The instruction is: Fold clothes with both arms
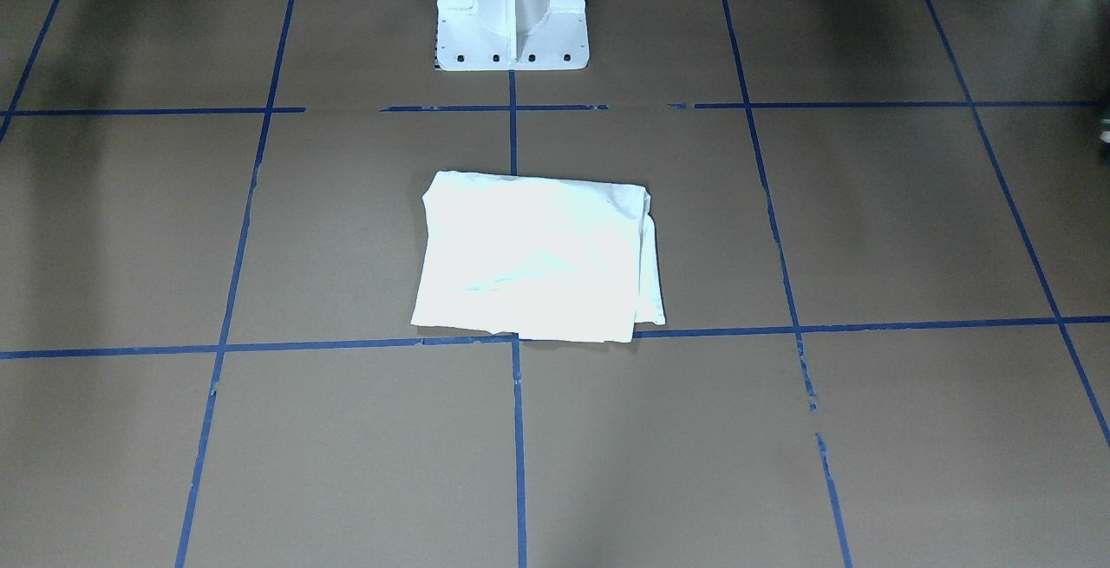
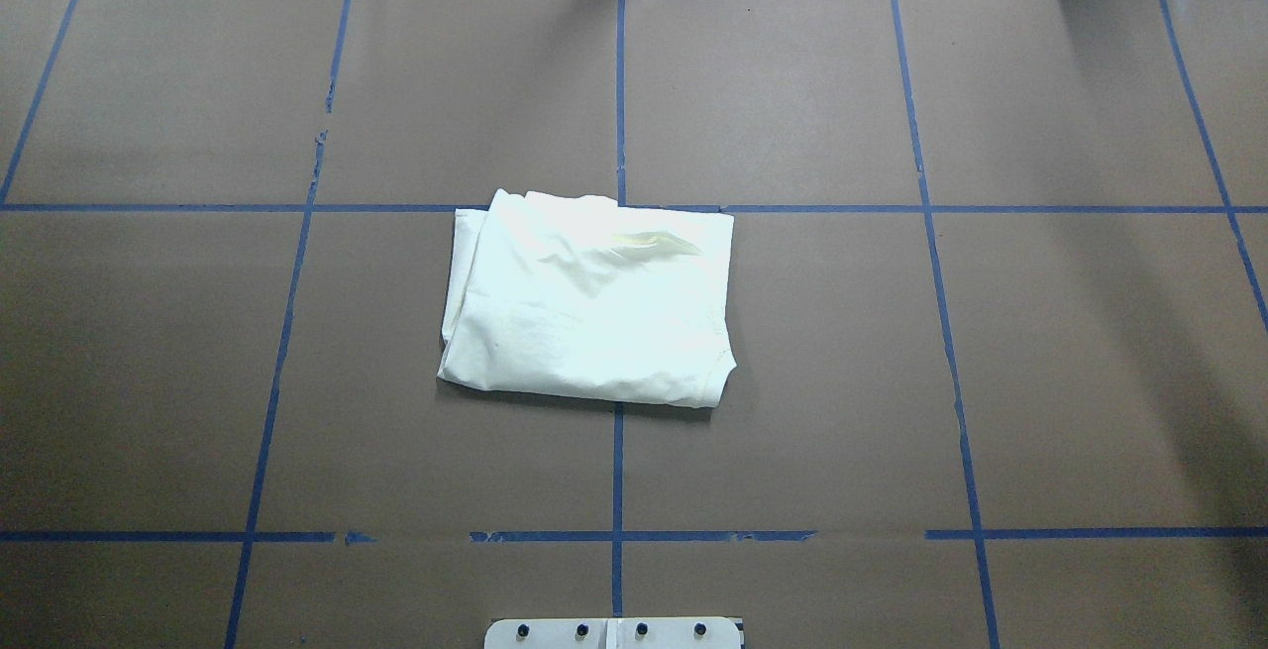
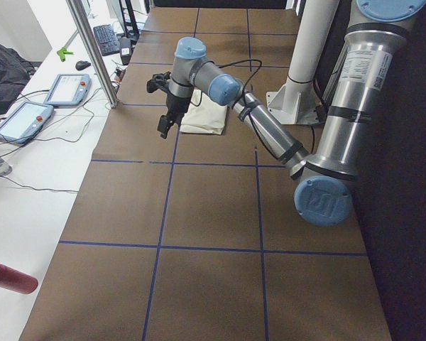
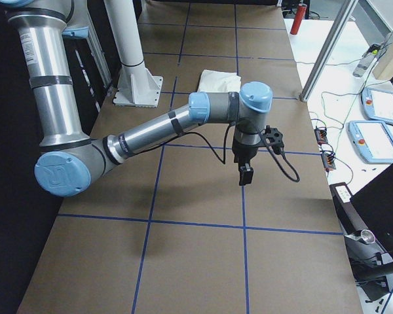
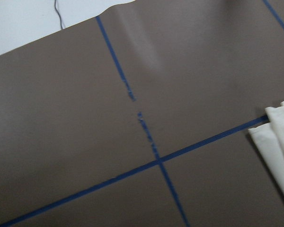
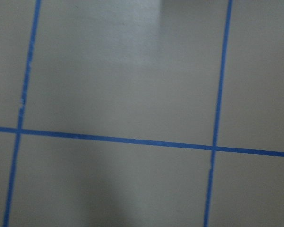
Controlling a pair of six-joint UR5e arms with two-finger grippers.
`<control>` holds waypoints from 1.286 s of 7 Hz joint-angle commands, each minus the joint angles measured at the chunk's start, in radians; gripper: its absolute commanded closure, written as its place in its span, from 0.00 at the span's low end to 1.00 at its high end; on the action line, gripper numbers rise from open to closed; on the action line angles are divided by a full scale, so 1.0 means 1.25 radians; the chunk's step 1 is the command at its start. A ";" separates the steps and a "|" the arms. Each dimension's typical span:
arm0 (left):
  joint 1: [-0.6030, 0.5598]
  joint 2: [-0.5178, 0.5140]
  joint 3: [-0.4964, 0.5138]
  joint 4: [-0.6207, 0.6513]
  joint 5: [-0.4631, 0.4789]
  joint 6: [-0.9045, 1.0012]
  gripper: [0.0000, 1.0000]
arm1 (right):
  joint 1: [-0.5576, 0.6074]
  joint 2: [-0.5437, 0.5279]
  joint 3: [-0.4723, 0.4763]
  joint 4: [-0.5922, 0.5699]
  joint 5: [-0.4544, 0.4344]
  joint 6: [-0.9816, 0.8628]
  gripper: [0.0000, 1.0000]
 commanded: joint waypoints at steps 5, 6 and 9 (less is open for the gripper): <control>-0.142 0.125 0.229 0.004 -0.151 0.089 0.00 | 0.064 -0.168 -0.059 0.131 0.015 -0.026 0.00; -0.142 0.132 0.218 -0.003 -0.150 0.018 0.00 | 0.064 -0.167 -0.060 0.131 0.022 -0.025 0.00; -0.139 0.130 0.215 0.000 -0.140 0.014 0.00 | 0.064 -0.153 -0.061 0.130 0.040 -0.024 0.00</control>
